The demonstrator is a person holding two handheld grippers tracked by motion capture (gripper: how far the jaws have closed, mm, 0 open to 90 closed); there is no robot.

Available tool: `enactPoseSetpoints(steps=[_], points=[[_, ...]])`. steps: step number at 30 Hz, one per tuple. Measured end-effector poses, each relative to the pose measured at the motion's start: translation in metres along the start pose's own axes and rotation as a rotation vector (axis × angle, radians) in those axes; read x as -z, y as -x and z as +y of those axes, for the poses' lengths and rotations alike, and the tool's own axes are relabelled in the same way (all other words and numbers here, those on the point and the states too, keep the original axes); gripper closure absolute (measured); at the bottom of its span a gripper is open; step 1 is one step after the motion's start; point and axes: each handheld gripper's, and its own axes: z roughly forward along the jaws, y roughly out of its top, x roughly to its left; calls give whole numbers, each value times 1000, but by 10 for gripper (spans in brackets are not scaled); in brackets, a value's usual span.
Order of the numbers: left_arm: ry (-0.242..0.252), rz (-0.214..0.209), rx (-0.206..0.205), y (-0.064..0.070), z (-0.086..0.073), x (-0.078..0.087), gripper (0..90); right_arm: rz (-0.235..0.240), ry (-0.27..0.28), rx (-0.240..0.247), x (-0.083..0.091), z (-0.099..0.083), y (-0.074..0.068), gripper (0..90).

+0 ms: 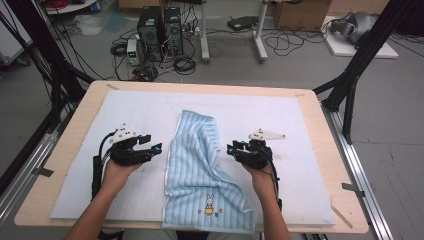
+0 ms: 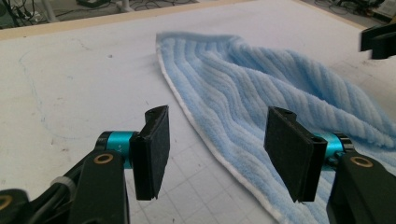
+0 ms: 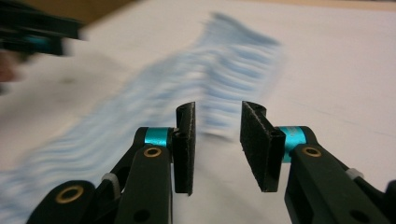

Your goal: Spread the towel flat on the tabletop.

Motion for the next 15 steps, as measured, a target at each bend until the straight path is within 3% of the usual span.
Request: enactPoseSetpoints(steps=[3, 8, 11, 12, 13, 15], points=[[2, -6, 5, 1, 0, -2, 410, -62, -102, -9, -22, 6, 3, 613], [-3, -6, 8, -1, -1, -3, 411, -56, -174, -6, -58, 8, -3, 582], [-11, -1, 18, -2, -1, -4, 412, -75, -218, 61, -72, 9, -11, 644], [-12, -1, 27, -3, -2, -4, 412, -78, -224, 95, -73, 10, -12, 736], [-16, 0, 28, -4, -2, -5, 413, -46, -243, 117, -74, 13, -11, 821], [-18, 5, 35, -4, -2, -6, 416, -91, -302, 206, -78, 24, -10, 864]])
